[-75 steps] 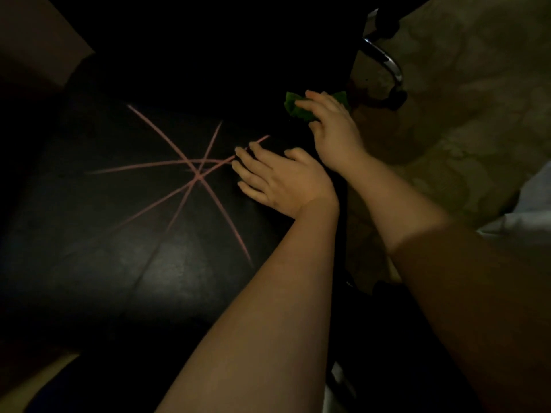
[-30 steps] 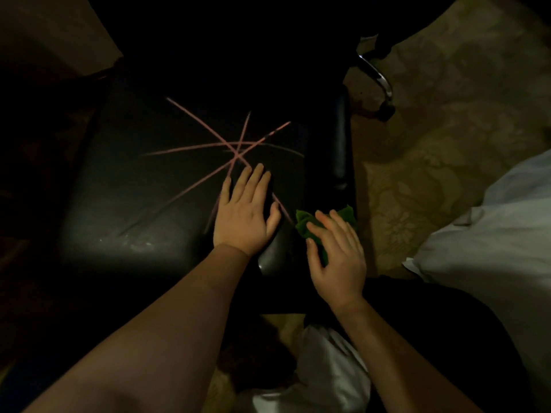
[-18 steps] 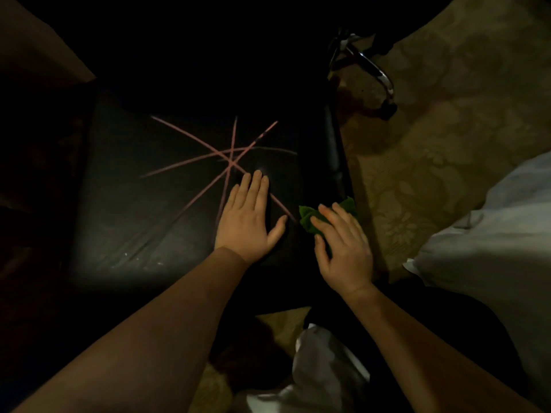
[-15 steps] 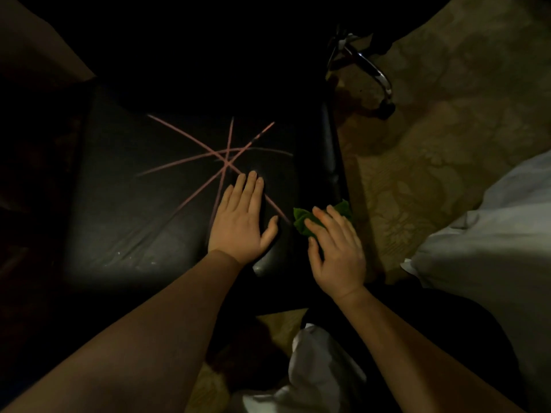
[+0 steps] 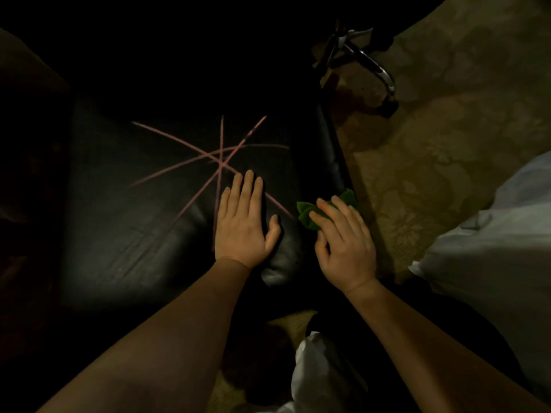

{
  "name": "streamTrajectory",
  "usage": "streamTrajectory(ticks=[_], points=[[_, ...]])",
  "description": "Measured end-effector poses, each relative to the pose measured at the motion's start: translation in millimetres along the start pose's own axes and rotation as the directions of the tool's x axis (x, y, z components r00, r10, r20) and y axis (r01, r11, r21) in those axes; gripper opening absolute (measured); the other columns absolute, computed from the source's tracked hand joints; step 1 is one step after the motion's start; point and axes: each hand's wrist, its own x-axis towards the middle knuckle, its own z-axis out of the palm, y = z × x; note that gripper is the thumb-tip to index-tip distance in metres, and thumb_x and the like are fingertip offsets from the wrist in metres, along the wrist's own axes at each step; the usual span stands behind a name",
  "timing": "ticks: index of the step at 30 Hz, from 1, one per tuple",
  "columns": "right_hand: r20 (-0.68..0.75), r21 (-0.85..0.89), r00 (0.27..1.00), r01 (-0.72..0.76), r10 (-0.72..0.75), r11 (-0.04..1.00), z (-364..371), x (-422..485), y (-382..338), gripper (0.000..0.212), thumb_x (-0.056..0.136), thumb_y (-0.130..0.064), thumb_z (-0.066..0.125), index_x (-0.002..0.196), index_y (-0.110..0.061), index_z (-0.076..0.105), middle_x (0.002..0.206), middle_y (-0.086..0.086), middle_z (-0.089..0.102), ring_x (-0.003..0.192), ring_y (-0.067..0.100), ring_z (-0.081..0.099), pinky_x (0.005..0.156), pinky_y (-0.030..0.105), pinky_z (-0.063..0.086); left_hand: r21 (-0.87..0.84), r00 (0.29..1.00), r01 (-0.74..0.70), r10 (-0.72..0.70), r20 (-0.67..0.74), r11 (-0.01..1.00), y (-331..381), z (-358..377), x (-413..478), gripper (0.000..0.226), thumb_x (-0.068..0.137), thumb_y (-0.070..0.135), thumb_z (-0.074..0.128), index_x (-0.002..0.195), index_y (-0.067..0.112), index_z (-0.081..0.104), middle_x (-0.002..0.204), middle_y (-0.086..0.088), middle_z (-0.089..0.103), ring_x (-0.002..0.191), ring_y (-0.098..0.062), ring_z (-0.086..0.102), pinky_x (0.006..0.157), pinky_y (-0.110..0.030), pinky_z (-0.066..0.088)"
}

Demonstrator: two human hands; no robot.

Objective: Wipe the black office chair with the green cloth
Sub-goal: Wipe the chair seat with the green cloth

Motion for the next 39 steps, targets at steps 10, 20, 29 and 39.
streamTrajectory(ticks=[10,20,29,39], points=[[0.048,0.013,0.999,-0.014,0.013,1.0,-4.9,1.6,-2.4,0.035,0.091,-0.016,0.045,0.121,-0.012,0.063,0.137,0.005,0.056,0.133,0.024,0.045,0.116,0.036,0.025,-0.038,0.998,0.009,-0.007,0.063,0.999,-0.7,-8.2,-0.3,0.07,0.091,0.044,0.029,0.15,0.006,0.033,0.159,-0.013,0.025,0.149,-0.027,0.016,0.123,-0.04,0.009],[0.243,0.195,0.968,-0.106,0.056,0.975,-18.2,52.6,-22.4,0.026,0.09,-0.001,0.061,0.115,-0.005,0.067,0.129,0.012,0.06,0.126,0.03,0.052,0.108,0.042,0.04,-0.175,0.99,0.112,-0.124,-0.061,0.978,-66.1,-86.1,2.4,0.032,0.08,0.008,0.065,0.112,0.002,0.065,0.115,-0.019,0.066,0.106,-0.036,0.061,0.093,-0.041,0.047],[0.334,0.12,0.931,-0.194,0.145,0.974,-26.6,115.5,-24.1,0.041,0.099,-0.029,0.05,0.137,-0.014,0.051,0.146,0.005,0.045,0.137,0.022,0.038,0.116,0.043,0.025,0.242,0.934,0.338,-0.355,0.028,0.91,-168.3,-145.3,-41.4,0.05,0.093,0.023,0.061,0.135,-0.002,0.05,0.144,-0.021,0.047,0.135,-0.037,0.041,0.113,-0.045,0.03],[0.438,-0.124,0.863,-0.218,0.25,0.968,0.5,133.1,11.9,0.059,0.097,-0.046,0.047,0.145,-0.013,0.039,0.153,0.009,0.034,0.141,0.027,0.029,0.114,0.044,0.029,0.252,0.878,0.454,-0.477,0.037,0.855,-231.0,-116.7,-18.0,0.058,0.094,0.033,0.056,0.142,0.003,0.042,0.151,-0.022,0.037,0.137,-0.04,0.035,0.113,-0.052,0.027]])
